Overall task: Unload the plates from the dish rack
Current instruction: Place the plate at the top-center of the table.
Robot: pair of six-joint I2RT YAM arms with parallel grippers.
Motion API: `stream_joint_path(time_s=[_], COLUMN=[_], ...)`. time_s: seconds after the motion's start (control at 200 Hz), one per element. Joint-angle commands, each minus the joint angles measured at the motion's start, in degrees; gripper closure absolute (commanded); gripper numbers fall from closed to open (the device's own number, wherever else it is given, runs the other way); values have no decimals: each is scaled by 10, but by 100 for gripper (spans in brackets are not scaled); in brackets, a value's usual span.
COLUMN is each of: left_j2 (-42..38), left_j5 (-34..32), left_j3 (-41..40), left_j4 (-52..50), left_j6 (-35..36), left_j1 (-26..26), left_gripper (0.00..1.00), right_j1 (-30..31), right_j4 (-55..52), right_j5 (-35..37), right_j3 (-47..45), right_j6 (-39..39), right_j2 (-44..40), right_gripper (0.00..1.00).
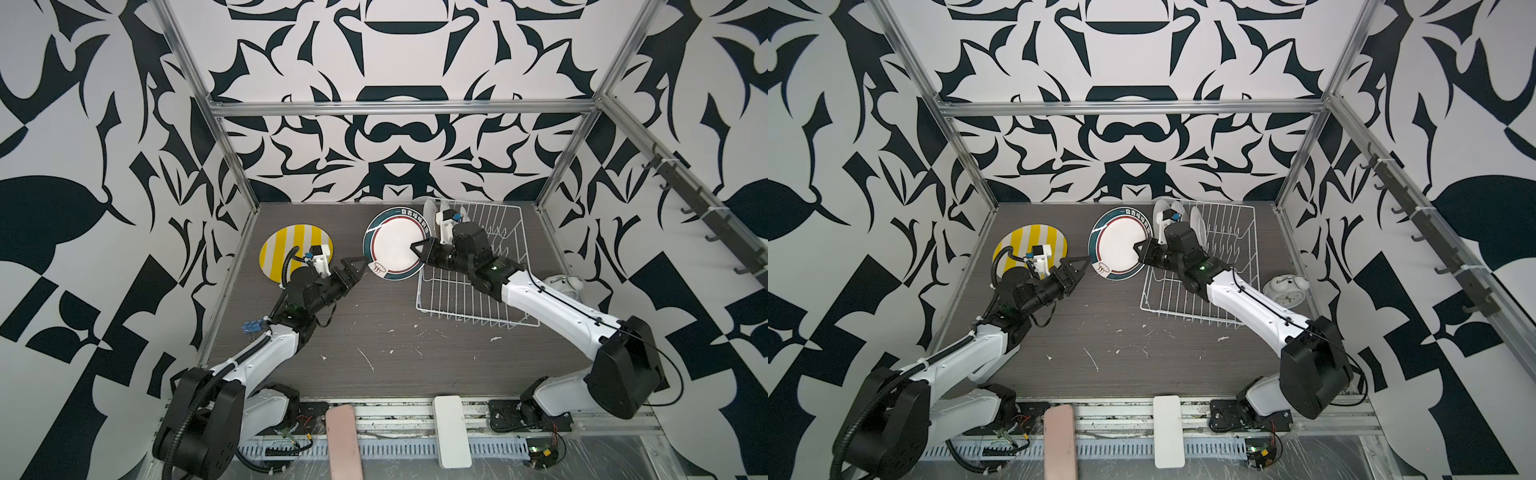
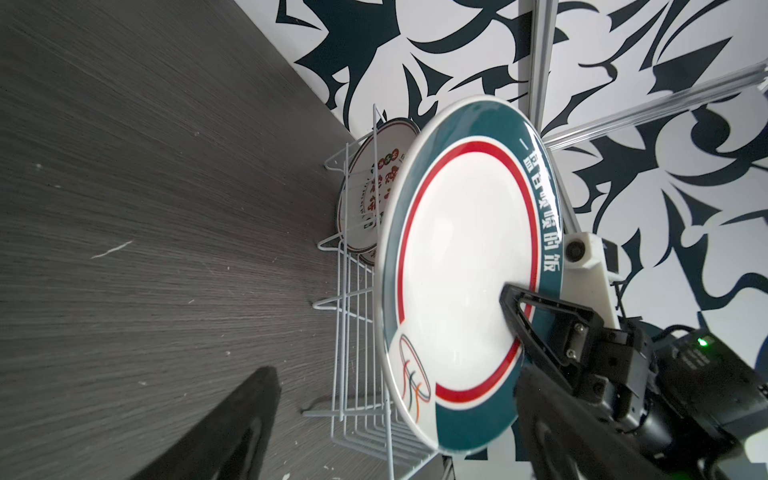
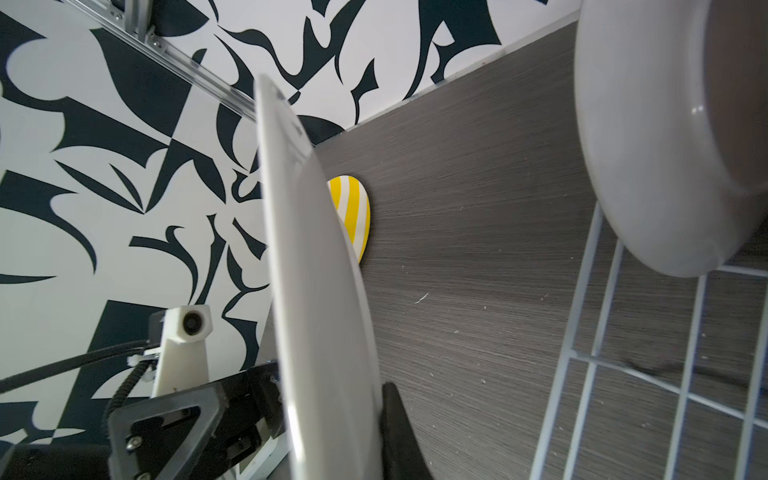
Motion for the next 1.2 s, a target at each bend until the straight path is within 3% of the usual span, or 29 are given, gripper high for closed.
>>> stream_joint_path(time_s=[0.0,0.155,0.44,0.95,1.195], left_j2=[20,48,90,87,86], left_j5=[26,44,51,44,40], left_j3=[2,-1,-8,-9,-9], left_j4=[74,127,182,179,175], left_j6=[-33,-52,-78,-81,-81], left_j1=[2,3,3,3,3], left_gripper=[9,14,46,70,88], right_j1=[1,1,1,1,1], right_j4=[74,76,77,80,86], right_j5=[-31,-43,-56,-96,-103], right_j3=[-1,-5,-6,-2,-6], right_j6=[27,32,38,56,54], right_j2=[-16,-12,-11,-8,-11], right_gripper=[100,100,100,100,100])
